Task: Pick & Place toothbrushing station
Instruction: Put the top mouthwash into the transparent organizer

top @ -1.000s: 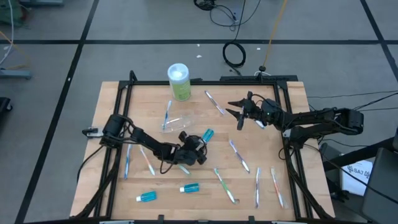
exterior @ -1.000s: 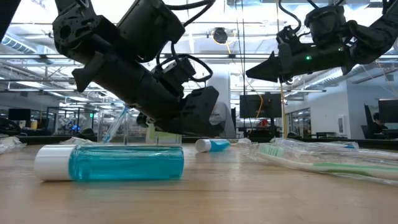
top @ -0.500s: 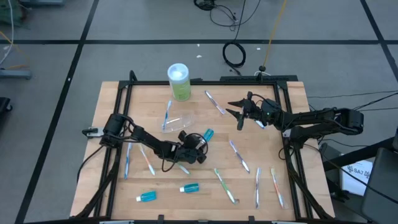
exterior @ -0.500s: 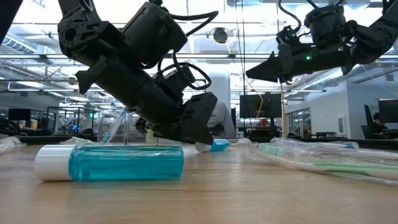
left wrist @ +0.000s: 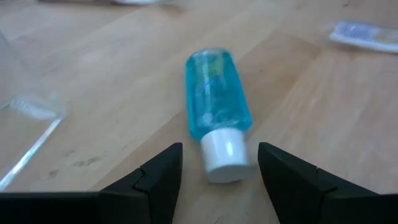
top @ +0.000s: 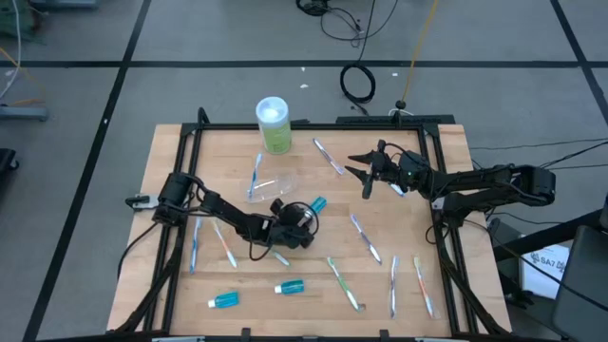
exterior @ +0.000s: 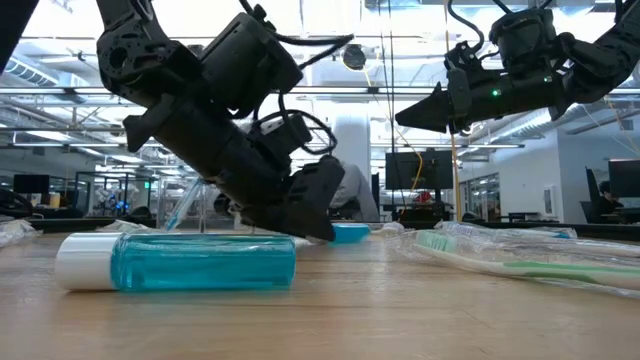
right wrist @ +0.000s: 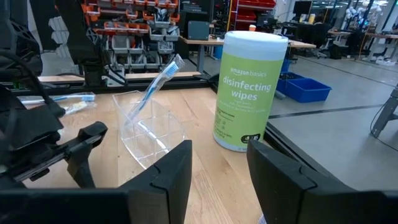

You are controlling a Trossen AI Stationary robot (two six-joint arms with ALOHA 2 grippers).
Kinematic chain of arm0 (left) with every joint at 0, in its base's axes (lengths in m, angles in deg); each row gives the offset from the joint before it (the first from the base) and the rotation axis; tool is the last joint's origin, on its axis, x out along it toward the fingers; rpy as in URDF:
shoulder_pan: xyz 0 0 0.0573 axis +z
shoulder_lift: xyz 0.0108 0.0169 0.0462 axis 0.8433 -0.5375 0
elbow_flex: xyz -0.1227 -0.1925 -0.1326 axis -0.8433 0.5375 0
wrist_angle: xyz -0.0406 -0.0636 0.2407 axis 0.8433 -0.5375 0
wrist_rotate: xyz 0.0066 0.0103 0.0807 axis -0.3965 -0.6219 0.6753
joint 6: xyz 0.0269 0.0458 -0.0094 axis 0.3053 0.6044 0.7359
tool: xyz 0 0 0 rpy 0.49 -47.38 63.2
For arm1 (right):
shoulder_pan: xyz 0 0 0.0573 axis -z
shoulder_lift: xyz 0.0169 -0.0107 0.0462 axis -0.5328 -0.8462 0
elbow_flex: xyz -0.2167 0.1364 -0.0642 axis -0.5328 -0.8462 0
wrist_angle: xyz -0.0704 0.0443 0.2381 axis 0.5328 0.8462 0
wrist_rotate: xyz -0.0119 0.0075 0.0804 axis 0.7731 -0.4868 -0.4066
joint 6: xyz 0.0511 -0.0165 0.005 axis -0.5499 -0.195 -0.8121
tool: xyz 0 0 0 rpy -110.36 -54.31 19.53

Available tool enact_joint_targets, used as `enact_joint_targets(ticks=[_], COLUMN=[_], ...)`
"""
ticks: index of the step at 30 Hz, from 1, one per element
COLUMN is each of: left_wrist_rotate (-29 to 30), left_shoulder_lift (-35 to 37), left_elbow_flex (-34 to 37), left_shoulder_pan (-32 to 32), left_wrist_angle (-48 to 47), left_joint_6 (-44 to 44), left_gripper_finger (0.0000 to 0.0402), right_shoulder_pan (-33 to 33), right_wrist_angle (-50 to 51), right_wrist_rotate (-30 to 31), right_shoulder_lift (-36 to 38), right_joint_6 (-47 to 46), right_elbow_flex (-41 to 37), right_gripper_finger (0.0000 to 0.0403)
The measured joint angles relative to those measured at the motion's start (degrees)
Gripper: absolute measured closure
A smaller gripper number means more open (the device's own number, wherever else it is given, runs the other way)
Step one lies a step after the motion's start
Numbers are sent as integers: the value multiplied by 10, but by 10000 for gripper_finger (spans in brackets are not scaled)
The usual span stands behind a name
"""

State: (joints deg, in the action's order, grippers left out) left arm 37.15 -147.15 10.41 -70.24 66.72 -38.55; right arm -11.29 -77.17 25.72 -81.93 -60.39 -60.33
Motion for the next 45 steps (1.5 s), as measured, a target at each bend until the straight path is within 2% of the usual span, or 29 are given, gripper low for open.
enact_joint_targets(ticks=[8, 15, 27, 36, 40, 45], left_wrist_rotate=[-48, -51, -46, -50, -62, -63], left_shoulder_lift=[0, 1, 1, 1, 19, 82], left_elbow_flex=[0, 0, 0, 0, 0, 0], left_shoulder_pan=[16, 23, 22, 18, 17, 17], left_wrist_angle=[1, 1, -4, -1, -14, -70], left_joint_6=[-10, -9, -11, -12, 12, 40], left_gripper_finger=[186, 190, 279, 287, 291, 290], right_shoulder_pan=[0, 0, 0, 0, 0, 0], right_wrist_angle=[0, 0, 4, 4, 6, 13], right_wrist_rotate=[0, 0, 0, 0, 0, 0], right_shoulder_lift=[0, 0, 0, 0, 0, 0], right_joint_6=[0, 0, 0, 0, -5, -6], right_elbow_flex=[0, 0, 0, 0, 0, 0], right_gripper_finger=[257, 257, 257, 257, 257, 257])
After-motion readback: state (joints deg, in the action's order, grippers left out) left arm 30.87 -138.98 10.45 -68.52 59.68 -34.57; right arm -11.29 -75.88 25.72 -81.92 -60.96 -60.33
